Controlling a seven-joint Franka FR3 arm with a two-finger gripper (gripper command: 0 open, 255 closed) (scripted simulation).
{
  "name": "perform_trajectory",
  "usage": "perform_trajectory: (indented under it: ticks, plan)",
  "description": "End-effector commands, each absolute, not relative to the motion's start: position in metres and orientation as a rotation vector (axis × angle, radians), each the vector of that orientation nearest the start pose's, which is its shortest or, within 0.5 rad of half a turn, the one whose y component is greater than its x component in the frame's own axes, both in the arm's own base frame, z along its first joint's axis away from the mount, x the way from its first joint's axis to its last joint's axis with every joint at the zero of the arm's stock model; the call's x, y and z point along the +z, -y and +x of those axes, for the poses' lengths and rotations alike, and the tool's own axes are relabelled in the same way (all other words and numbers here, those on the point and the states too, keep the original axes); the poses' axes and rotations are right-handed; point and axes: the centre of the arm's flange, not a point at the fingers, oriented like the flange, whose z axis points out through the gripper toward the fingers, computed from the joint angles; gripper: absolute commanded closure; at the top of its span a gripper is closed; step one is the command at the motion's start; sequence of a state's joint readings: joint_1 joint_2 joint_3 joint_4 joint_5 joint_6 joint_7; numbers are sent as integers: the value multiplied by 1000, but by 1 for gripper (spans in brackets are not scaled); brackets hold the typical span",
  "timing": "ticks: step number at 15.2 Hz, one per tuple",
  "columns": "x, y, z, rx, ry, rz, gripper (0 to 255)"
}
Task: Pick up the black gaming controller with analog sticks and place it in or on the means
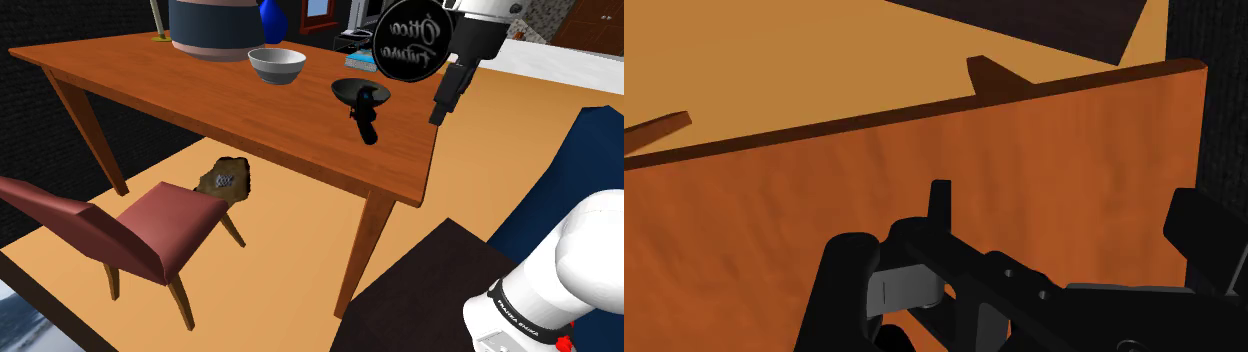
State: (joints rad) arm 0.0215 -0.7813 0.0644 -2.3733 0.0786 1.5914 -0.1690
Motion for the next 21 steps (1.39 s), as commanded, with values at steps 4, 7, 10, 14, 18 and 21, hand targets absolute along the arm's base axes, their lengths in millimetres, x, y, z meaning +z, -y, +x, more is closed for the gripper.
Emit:
perform_trajectory:
  ticks: [4,7,10,14,18,21]
  plan:
    - [586,-53,349,47,254,-3085,0]
    - [589,-62,392,94,145,-3078,0]
    - [591,-68,435,141,37,-3068,0]
    - [591,-72,479,187,-72,-3052,0]
    - [571,-73,476,187,-72,-3052,0]
    - [552,-75,474,187,-72,-3052,0]
